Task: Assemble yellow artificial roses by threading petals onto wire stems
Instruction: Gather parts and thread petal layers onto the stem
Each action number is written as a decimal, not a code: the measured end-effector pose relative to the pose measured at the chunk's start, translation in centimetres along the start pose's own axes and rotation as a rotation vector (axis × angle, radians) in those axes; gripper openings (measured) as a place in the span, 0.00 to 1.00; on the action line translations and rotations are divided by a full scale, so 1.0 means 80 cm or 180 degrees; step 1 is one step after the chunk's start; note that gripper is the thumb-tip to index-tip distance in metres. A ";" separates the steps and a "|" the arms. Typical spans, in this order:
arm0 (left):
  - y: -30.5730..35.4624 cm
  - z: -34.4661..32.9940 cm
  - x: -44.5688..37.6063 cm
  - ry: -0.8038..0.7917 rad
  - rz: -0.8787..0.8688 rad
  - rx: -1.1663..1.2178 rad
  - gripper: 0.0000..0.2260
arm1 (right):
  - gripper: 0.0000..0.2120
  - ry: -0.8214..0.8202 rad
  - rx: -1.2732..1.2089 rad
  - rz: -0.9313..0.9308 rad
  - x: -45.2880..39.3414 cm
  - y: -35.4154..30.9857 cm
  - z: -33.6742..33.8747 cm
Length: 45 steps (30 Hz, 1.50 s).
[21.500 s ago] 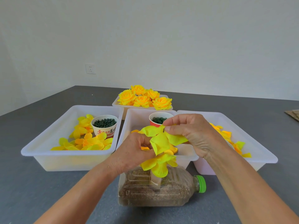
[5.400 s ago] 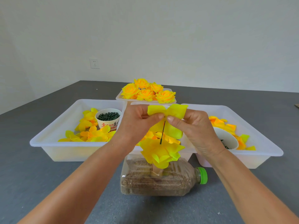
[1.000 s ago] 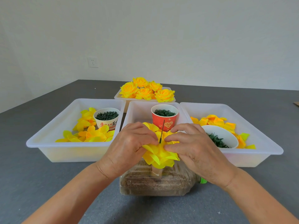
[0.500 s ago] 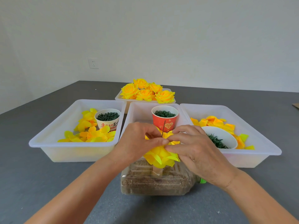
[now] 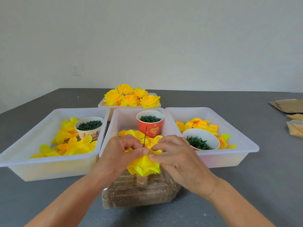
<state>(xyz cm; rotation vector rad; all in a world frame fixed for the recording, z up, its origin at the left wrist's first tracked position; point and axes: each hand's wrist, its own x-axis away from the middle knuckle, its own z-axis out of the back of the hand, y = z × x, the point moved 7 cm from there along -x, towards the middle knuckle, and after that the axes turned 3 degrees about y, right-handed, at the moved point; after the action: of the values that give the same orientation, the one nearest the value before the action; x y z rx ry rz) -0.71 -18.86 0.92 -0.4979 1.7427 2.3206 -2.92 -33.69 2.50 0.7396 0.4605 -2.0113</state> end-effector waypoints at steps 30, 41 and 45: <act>-0.005 -0.001 -0.002 -0.0120 0.0150 0.0044 0.10 | 0.05 0.0045 0.0755 -0.3463 -0.035 0.318 -0.047; -0.003 -0.003 -0.002 -0.0088 0.0097 -0.0048 0.08 | 0.04 0.1680 -0.2786 -0.3877 -0.005 0.271 0.018; -0.001 -0.004 -0.001 -0.0078 0.0158 0.0003 0.07 | 0.08 0.1048 -0.3393 -0.3634 -0.013 0.212 0.008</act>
<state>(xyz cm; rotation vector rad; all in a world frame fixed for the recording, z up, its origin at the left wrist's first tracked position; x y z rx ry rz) -0.58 -19.18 0.80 -0.4289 1.7647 2.3489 11.82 -42.08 3.10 0.0489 2.3057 -2.0827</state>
